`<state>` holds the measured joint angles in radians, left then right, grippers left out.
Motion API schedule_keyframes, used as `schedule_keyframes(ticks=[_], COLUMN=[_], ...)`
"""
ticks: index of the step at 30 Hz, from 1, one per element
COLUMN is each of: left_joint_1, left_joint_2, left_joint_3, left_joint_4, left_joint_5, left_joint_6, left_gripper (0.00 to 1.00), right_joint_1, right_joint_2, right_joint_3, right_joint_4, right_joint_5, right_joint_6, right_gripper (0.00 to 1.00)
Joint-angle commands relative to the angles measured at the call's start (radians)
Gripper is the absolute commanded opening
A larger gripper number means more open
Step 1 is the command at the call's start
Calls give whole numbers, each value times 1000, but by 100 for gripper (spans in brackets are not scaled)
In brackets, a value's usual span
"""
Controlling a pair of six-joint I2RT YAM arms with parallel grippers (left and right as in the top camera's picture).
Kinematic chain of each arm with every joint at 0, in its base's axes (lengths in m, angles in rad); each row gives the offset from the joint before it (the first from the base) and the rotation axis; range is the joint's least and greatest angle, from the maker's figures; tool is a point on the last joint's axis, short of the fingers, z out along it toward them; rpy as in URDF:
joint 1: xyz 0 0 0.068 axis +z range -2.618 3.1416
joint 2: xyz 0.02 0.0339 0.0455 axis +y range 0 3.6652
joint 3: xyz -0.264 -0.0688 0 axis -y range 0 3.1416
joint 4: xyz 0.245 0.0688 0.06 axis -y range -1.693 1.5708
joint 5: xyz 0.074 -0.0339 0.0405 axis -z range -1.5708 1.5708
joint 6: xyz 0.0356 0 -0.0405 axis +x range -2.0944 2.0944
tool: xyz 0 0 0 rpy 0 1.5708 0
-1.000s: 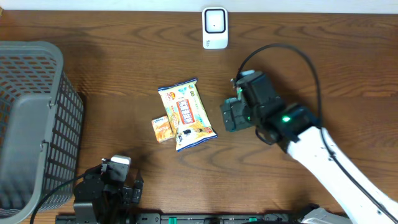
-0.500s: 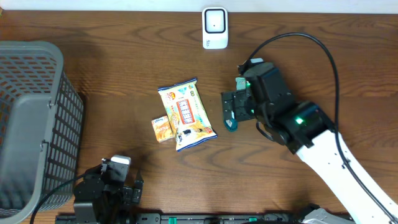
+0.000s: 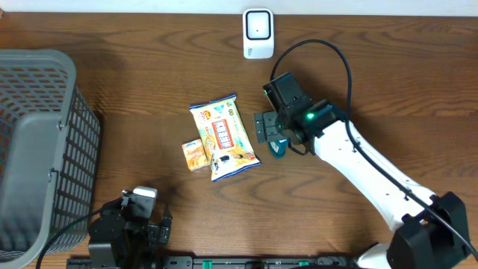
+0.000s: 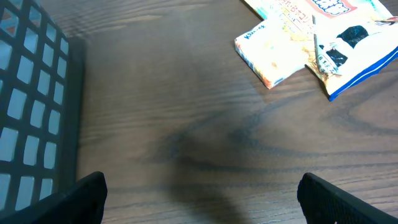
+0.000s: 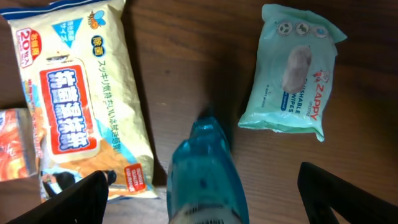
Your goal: Scan the item barcode
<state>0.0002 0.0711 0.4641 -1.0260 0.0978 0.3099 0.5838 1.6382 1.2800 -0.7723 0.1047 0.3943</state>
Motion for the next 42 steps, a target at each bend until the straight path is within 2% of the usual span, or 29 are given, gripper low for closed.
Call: schedule_keyframes(ticks=[1,8,11,17,22,33,42], left_joint_1=[5,5,5,5,5,5,5], left_joint_2=[-1,-1,-1,-1,-1,-1,-1], left_joint_3=[-2,-2,-2,-2,-2,-2,-2], left_joint_4=[-2,-2,-2,-2,-2,-2,-2], left_joint_5=[-5,-5,-5,-5,-5,-5,-5], left_joint_6=[-13,-13,-13,-13,-13,-13,-13], left_gripper=[98,98,98,98,98,98,98], right_joint_1=[9,18,18,18,18,-19,-37], right_joint_2=[38,104,109,109,108,13,-96], right_joint_3=[5,5,5,5,5,24,24], right_joint_4=[16,15,15,11,10,-8,-34], right_joint_5=[20,22,32,51,47,-102,-161], right_joint_6=[10,10,10,10,10,8,-93], right_gripper=[92,79,66,31,17,13,13])
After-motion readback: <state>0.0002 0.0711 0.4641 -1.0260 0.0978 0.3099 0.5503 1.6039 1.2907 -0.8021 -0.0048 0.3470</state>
